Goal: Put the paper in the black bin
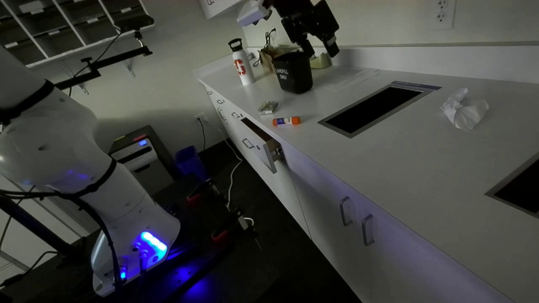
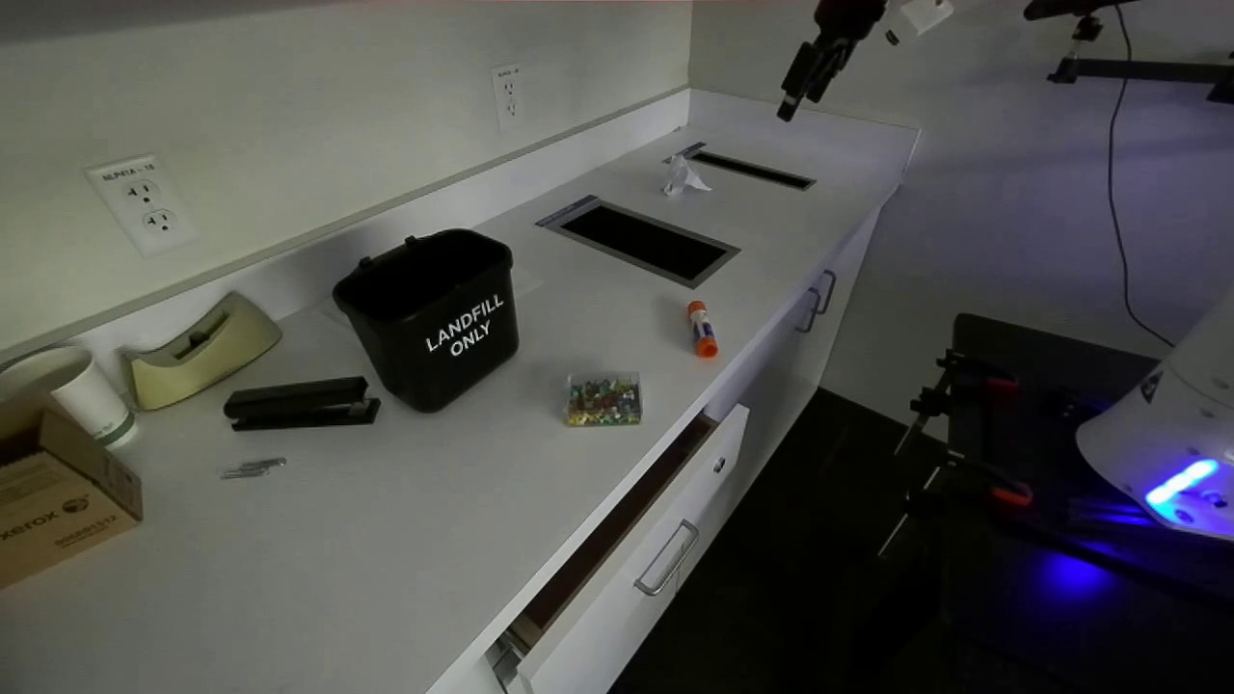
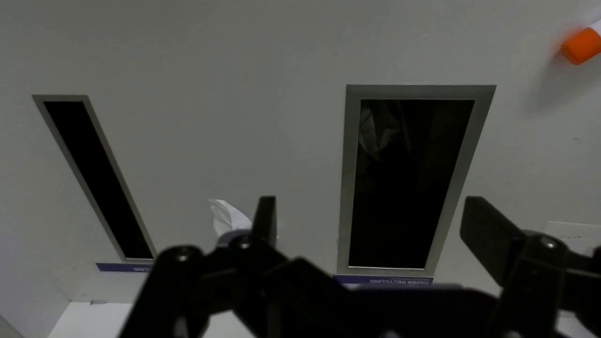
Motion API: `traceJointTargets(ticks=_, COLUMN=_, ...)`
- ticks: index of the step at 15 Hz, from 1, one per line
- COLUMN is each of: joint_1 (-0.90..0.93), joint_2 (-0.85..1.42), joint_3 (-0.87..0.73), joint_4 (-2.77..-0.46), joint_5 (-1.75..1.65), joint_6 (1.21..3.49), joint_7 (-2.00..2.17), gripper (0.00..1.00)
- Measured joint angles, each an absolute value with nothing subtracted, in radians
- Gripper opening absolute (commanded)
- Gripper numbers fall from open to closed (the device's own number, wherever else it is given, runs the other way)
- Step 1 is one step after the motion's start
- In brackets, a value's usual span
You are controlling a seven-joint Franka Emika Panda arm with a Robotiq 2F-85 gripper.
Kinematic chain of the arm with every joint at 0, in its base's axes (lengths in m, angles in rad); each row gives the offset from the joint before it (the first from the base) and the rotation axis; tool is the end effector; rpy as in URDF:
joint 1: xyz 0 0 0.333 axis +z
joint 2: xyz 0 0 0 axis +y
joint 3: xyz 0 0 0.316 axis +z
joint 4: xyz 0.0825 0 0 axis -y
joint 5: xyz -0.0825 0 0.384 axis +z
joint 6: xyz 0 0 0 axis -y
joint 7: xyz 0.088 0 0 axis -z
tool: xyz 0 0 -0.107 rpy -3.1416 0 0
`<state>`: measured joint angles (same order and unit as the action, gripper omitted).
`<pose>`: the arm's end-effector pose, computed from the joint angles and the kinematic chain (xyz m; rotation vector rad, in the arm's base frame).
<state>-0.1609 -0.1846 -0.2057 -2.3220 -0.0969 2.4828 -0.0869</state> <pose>0.4761 -0.1852 0.4493 2.9741 -0.3230 0.4925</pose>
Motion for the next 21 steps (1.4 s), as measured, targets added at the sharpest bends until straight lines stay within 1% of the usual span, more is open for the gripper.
traceJointTargets(ticks=3, joint_1=-0.164, joint_2=-0.145, joint_3=-0.204, joint_4=-2.295, joint_5=-0.110, joint_6=2.513, joint_7=0.010, gripper=1.00)
traceJointTargets(ticks=6, joint_1=-0.166, joint_2=-0.031, joint_3=-0.201, joint_4=-2.214, joint_5=-0.140, joint_6=2.562, joint_7=0.102, gripper=1.00)
traceJointTargets(ticks=13, joint_1=-0.166, joint_2=0.337, joint_3=-0.236, joint_4=-1.934, joint_5=-0.189, joint_6=2.663, joint_7=0.218, gripper=1.00)
traceJointTargets(ticks=17, joint_1=-0.181, joint_2=0.516, joint_3=-0.256, joint_4=-1.759, joint_5=-0.178, joint_6=2.666, joint_7=0.207, gripper=1.00)
traceJointTargets(ticks=21, joint_1=-0.227, joint_2=0.663, joint_3=-0.233, joint_4=-1.590, joint_5=-0.114, joint_6=2.652, joint_7=0.138, gripper=1.00)
